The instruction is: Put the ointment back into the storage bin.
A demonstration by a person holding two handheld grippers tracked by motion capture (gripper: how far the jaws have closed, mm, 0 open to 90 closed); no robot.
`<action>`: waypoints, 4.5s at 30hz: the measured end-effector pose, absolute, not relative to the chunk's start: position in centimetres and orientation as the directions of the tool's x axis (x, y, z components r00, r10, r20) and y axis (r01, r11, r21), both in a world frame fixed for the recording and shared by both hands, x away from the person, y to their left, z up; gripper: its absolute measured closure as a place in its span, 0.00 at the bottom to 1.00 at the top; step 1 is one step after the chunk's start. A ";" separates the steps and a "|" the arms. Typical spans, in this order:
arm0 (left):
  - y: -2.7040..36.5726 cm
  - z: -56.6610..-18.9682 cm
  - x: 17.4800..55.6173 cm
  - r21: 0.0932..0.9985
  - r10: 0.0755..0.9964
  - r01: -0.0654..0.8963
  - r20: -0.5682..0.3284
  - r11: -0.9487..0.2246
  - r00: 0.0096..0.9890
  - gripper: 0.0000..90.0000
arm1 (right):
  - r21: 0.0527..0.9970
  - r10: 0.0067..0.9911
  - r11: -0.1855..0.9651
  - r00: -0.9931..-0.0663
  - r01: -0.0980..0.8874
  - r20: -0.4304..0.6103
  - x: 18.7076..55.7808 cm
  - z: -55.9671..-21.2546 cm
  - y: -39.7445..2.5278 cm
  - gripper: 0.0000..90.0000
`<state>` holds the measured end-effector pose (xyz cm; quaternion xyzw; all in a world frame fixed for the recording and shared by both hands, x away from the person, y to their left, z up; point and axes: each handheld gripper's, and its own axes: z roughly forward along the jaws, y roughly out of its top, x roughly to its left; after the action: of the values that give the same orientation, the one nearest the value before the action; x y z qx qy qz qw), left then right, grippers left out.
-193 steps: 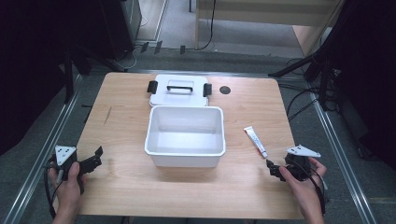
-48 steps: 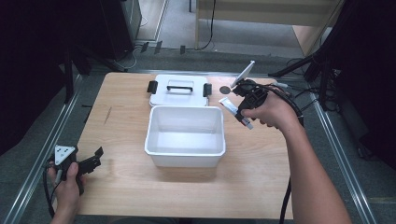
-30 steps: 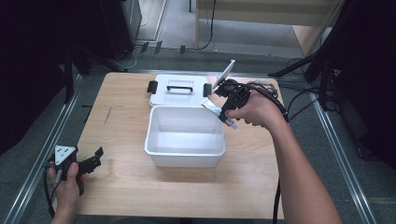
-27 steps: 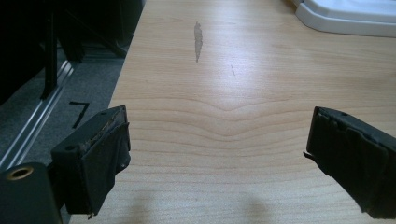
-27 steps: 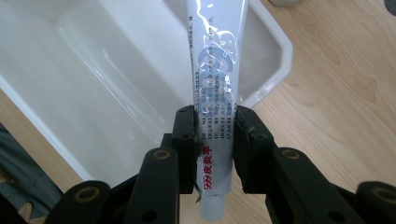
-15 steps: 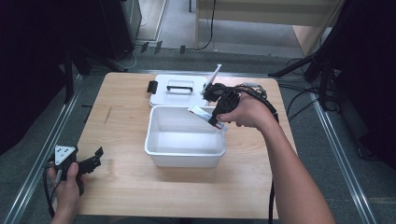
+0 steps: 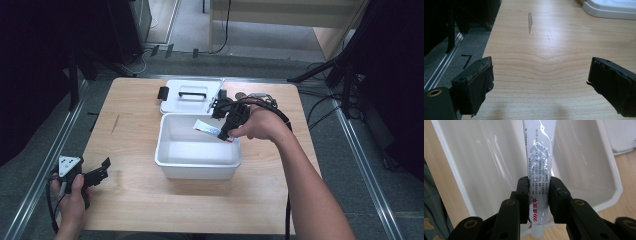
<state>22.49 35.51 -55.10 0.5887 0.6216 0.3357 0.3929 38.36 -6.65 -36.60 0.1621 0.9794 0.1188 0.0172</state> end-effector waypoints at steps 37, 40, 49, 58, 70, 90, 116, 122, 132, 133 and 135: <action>35.5 -55.1 22.5 0.880 0.996 0.468 -0.092 0.081 0.000 0.08 | 0.147 0.236 0.960 -0.972 0.236 0.018 38.3 -43.5 -5.2 0.81; 35.5 -55.1 22.5 0.880 0.996 0.469 -0.093 0.082 0.001 0.08 | 0.128 0.225 0.966 -0.974 0.225 0.011 38.2 -43.9 -4.9 0.81; 35.5 -55.1 22.5 0.879 0.996 0.469 -0.095 0.083 0.001 0.08 | 0.072 0.227 0.971 -0.974 0.226 0.001 38.0 -45.1 -4.2 0.81; 35.5 -55.1 22.5 0.880 0.996 0.468 -0.095 0.083 0.001 0.08 | 0.021 0.217 0.976 -0.976 0.217 -0.016 37.9 -45.9 -3.5 0.80; 35.5 -55.1 22.5 0.879 0.996 0.470 -0.094 0.082 0.003 0.08 | 0.016 0.217 0.976 -0.976 0.217 -0.007 37.9 -46.2 -3.5 0.80; 35.5 -55.1 22.5 0.879 0.996 0.469 -0.093 0.082 0.001 0.08 | 0.150 0.270 0.952 -0.963 0.268 0.002 37.9 -42.2 -4.9 0.87; 35.5 -55.1 22.5 0.879 0.996 0.469 -0.090 0.080 0.000 0.08 | 0.328 0.508 0.826 -0.857 0.458 -0.084 36.3 -36.1 -11.8 0.00; 35.5 -55.1 22.5 0.879 0.996 0.470 -0.090 0.079 0.000 0.08 | 0.354 0.559 0.788 -0.826 0.503 -0.071 36.2 -36.9 -14.5 0.00; 35.5 -55.1 22.5 0.879 0.996 0.469 -0.093 0.083 -0.001 0.08 | 0.427 0.637 0.713 -0.769 0.557 -0.061 35.4 -39.6 -18.6 0.00; 35.5 -55.1 22.5 0.879 0.996 0.469 -0.092 0.082 -0.002 0.08 | 0.435 0.639 0.710 -0.766 0.554 -0.069 35.3 -39.8 -18.9 0.00; 35.5 -55.1 22.5 0.879 0.996 0.469 -0.091 0.081 -0.001 0.08 | 0.464 0.659 0.690 -0.748 0.555 -0.085 35.0 -40.4 -19.6 0.00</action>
<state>22.50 35.50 -55.11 0.5886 0.6224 0.3365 0.3912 34.96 -19.64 -40.43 0.3332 0.9110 0.2095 0.1234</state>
